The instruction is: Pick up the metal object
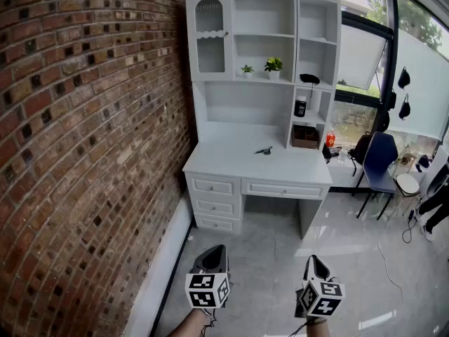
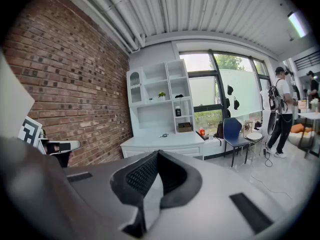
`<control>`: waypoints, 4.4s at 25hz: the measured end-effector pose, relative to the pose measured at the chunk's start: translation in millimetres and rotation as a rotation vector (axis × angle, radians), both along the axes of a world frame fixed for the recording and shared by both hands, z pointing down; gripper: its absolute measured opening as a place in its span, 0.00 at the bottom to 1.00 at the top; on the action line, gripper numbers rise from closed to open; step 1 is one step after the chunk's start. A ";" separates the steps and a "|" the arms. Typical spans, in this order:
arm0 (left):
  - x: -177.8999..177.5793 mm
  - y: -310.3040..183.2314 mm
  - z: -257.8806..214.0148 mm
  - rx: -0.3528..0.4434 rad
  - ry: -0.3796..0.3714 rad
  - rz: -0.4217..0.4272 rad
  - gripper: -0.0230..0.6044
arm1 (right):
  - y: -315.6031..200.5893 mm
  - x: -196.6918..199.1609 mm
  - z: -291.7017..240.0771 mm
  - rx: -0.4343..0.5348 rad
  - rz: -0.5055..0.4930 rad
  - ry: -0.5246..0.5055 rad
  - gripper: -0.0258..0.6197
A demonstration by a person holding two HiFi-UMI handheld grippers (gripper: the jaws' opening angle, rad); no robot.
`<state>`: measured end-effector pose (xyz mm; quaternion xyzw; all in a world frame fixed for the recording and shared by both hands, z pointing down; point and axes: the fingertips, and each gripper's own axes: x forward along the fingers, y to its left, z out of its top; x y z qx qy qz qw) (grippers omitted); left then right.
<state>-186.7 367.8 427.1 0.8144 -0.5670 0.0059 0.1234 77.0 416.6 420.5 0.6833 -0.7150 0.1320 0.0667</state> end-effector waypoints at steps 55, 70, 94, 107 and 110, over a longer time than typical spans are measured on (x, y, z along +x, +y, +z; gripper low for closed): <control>-57.1 10.2 32.8 -0.054 -0.029 -0.027 0.30 | 30.9 -27.7 32.1 -0.053 0.097 -0.095 0.04; -40.2 -98.7 40.7 -0.069 -0.046 -0.042 0.30 | -82.1 -1.5 43.9 -0.056 0.096 -0.095 0.04; 29.8 -325.4 31.8 -0.070 -0.045 -0.099 0.30 | -318.1 88.5 35.4 -0.063 0.060 -0.084 0.04; 47.1 -404.0 49.4 -0.103 -0.046 -0.062 0.30 | -378.3 110.8 60.7 -0.110 0.109 -0.075 0.04; 53.7 -435.3 55.7 -0.101 -0.053 -0.027 0.30 | -408.1 111.4 61.6 -0.102 0.125 -0.070 0.04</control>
